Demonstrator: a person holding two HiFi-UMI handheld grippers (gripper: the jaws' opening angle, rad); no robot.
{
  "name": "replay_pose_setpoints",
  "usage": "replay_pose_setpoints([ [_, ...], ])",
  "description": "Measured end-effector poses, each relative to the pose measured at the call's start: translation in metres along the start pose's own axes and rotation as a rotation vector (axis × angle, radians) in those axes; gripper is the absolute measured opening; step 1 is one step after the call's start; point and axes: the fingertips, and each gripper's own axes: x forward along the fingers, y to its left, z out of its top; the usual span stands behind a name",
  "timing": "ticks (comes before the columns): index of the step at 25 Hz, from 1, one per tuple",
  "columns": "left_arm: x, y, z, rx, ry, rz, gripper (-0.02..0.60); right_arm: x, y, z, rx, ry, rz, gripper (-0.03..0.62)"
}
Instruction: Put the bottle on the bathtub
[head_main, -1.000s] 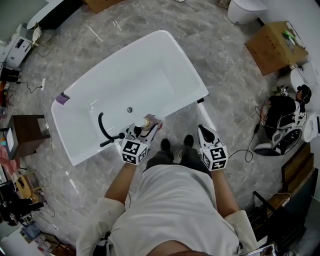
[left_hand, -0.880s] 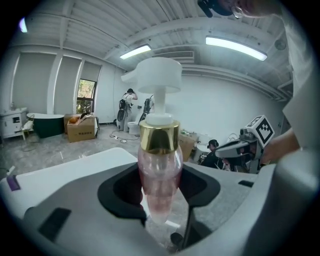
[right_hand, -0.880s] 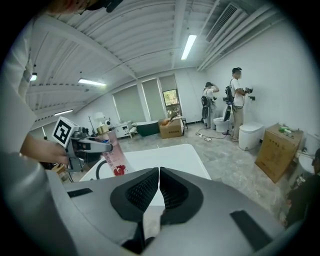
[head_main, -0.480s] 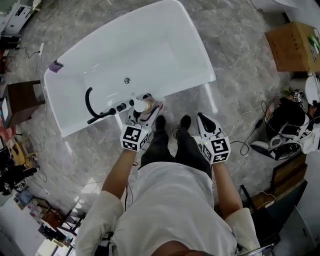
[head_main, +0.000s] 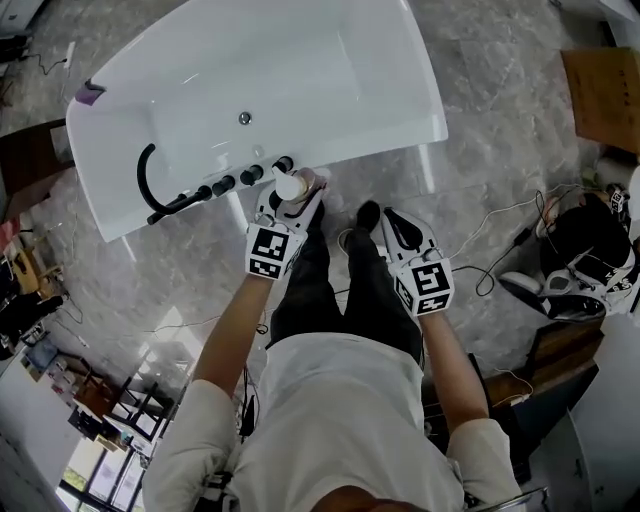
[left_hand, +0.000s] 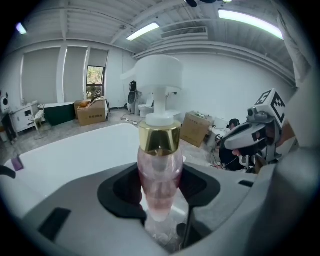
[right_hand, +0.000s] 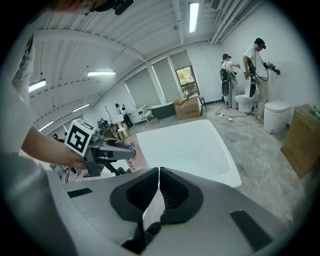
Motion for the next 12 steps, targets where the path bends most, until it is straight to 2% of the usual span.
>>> replay_pose_setpoints([
  [12, 0.061, 0.033, -0.057, -0.008, 0.031, 0.089, 0.216, 0.058, -0.006, -0.039, -0.009, 0.05, 0.059, 0.032],
])
